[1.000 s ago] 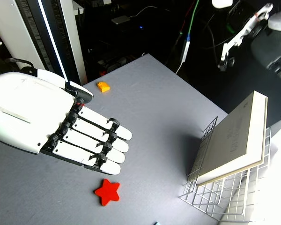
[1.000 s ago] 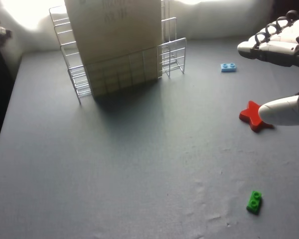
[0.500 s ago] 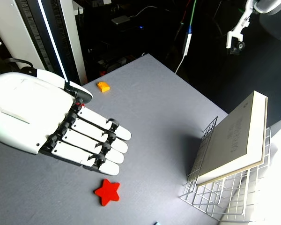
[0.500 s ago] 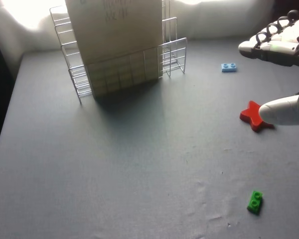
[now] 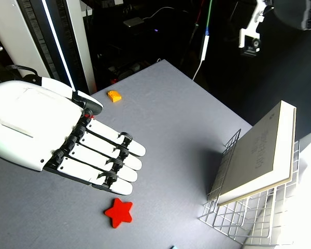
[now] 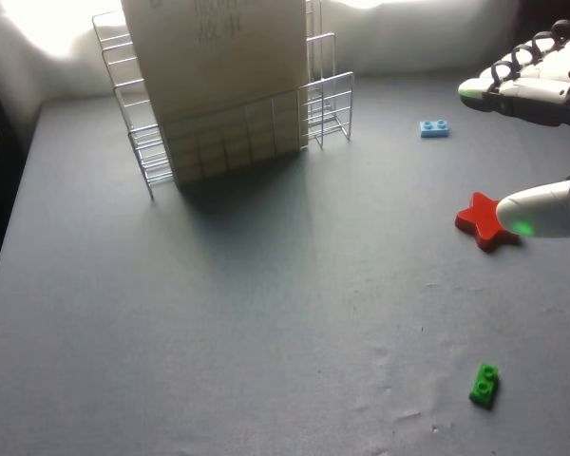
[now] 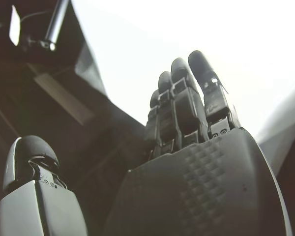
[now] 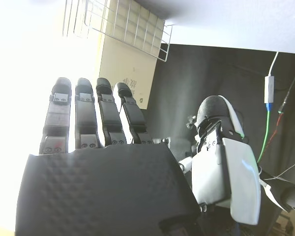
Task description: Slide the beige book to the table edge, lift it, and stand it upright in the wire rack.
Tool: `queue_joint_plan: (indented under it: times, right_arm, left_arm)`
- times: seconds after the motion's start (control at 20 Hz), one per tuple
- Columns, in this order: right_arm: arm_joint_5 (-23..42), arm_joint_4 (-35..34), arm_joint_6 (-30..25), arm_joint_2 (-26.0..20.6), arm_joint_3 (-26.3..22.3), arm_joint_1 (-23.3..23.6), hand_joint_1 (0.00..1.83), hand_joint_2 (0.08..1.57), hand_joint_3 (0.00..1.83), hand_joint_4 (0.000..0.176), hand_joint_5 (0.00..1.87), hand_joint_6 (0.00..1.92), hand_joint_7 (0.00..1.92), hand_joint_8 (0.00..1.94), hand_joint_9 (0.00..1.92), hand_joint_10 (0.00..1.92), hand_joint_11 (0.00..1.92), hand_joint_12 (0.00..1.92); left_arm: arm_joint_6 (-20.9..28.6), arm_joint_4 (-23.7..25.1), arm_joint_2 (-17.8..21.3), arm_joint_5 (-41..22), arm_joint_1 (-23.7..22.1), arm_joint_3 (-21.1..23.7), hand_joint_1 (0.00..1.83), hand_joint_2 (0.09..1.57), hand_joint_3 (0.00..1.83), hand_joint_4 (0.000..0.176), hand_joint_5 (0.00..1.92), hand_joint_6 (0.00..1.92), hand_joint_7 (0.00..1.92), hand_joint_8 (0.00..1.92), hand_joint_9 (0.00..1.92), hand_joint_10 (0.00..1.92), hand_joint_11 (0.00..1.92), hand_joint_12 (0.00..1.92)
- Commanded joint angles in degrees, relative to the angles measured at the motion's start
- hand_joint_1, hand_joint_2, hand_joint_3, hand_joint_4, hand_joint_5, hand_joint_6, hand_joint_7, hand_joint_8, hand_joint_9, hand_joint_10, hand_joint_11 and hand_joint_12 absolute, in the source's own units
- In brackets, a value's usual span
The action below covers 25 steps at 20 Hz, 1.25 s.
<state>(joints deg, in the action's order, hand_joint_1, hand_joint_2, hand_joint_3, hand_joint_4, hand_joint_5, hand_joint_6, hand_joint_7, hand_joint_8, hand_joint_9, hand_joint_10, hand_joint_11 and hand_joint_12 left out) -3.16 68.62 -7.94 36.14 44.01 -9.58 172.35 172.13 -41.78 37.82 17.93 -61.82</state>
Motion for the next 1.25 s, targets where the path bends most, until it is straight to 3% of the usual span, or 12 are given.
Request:
queue_joint_plan:
  times: [0.0, 0.15, 0.6, 0.65, 0.7, 0.8, 0.85, 0.9, 0.95, 1.0, 1.1, 1.2]
  right_arm:
    - [1.9, 0.0, -0.4, -0.3, -0.1, 0.3, 0.0, 1.16, 0.01, 0.0, 0.0, 0.0, 0.01, 0.0, 0.0, 0.0, 0.0, 0.0]
    - [1.7, 0.0, -0.4, -0.3, -0.1, 0.3, 0.0, 1.16, 0.0, 0.0, 0.01, 0.0, 0.06, 0.02, 0.06, 0.02, 0.02, 0.01]
    - [1.5, 0.0, -0.4, -0.4, -0.1, 0.3, 0.0, 1.18, 0.0, 0.0, 0.29, 0.05, 0.42, 0.05, 0.35, 0.08, 0.0, 0.89]
    - [1.4, 0.0, -0.4, -0.4, -0.1, 0.3, 0.0, 1.18, 0.0, 0.0, 0.29, 0.05, 0.42, 0.05, 0.35, 0.08, 0.0, 0.89]
    - [1.4, 0.0, -0.4, -0.4, -0.1, 0.3, 0.0, 1.18, 0.0, 0.0, 0.36, 0.06, 0.51, 0.06, 0.42, 0.13, 0.0, 1.06]
    - [1.4, 0.0, -0.4, -0.4, -0.1, 0.3, 0.0, 1.18, 0.0, 0.0, 0.45, 0.04, 0.6, 0.09, 0.33, 0.58, 0.0, 1.23]
    - [1.4, 0.0, -0.4, -0.4, -0.1, 0.3, 0.0, 1.18, 0.0, 0.0, 0.5, 0.07, 0.63, 0.15, 0.28, 0.83, 0.0, 1.34]
    - [1.4, 0.0, -0.4, -0.4, -0.1, 0.3, 0.0, 1.19, 0.0, 0.0, 0.53, 0.14, 0.56, 0.43, 0.27, 1.0, 0.0, 1.44]
    - [1.4, 0.0, -0.4, -0.3, -0.1, 0.3, 0.0, 1.19, 0.0, 0.0, 0.53, 0.24, 0.48, 0.73, 0.27, 1.09, 0.0, 1.51]
    - [1.4, 0.0, -0.4, -0.3, -0.1, 0.3, 0.0, 1.19, 0.0, 0.0, 0.48, 0.41, 0.42, 0.93, 0.29, 1.16, 0.03, 1.55]
    - [1.4, 0.0, -0.4, -0.3, -0.1, 0.3, 0.0, 1.18, 0.0, 0.0, 0.39, 0.71, 0.43, 1.04, 0.32, 1.24, 0.09, 1.59]
    - [1.4, 0.0, -0.4, -0.3, -0.1, 0.3, 0.0, 1.19, 0.0, 0.0, 0.37, 0.99, 0.43, 1.24, 0.35, 1.41, 0.13, 1.68]
  left_arm:
    - [0.5, 0.4, 1.1, 5.9, -0.2, 0.0, 0.47, 0.89, 0.0, 0.0, 0.23, 0.01, 0.38, 0.01, 0.41, 0.02, 0.01, 0.94]
    - [0.5, 0.4, 1.6, 2.4, 1.7, 0.7, 0.47, 0.89, 0.0, 0.0, 0.25, 0.01, 0.42, 0.02, 0.45, 0.03, 0.02, 0.95]
    - [0.5, 0.4, 5.9, -2.3, 5.0, 7.3, 0.56, 0.9, 0.0, 0.0, 0.27, 0.01, 0.52, 0.03, 0.52, 0.03, 0.03, 0.96]
    - [0.5, 0.4, 6.2, -2.7, 4.9, 7.8, 0.56, 0.9, 0.0, 0.0, 0.27, 0.01, 0.52, 0.03, 0.52, 0.03, 0.03, 0.96]
    - [0.5, 0.4, 6.3, -3.1, 4.7, 8.1, 0.54, 0.89, 0.0, 0.0, 0.33, 0.03, 0.56, 0.04, 0.54, 0.04, 0.06, 0.97]
    - [0.5, 0.4, 6.4, -4.2, 3.9, 9.0, 0.56, 0.91, 0.0, 0.0, 0.39, 0.03, 0.57, 0.07, 0.55, 0.07, 0.05, 1.07]
    - [0.5, 0.4, 6.3, -4.6, 3.6, 9.3, 0.56, 0.92, 0.0, 0.0, 0.42, 0.19, 0.4, 0.61, 0.43, 0.56, 0.08, 1.17]
    - [0.5, 0.4, 6.3, -4.7, 3.4, 9.5, 0.61, 0.91, 0.0, 0.0, 0.42, 0.39, 0.25, 1.16, 0.27, 1.16, 0.03, 1.45]
    - [0.5, 0.4, 6.3, -4.8, 3.3, 9.7, 0.62, 0.91, 0.0, 0.0, 0.31, 0.77, 0.18, 1.39, 0.18, 1.44, 0.0, 1.65]
    - [0.5, 0.4, 6.3, -4.8, 3.3, 9.7, 0.62, 0.92, 0.0, 0.0, 0.24, 1.02, 0.17, 1.57, 0.15, 1.66, 0.0, 1.83]
    - [0.5, 0.4, 6.3, -4.7, 3.2, 9.6, 0.63, 0.93, 0.0, 0.0, 0.21, 1.24, 0.16, 1.77, 0.15, 1.88, 0.03, 1.92]
    - [0.5, 0.4, 6.3, -4.5, 3.3, 9.6, 0.67, 0.94, 0.0, 0.0, 0.26, 1.48, 0.22, 1.91, 0.28, 1.92, 0.24, 1.92]
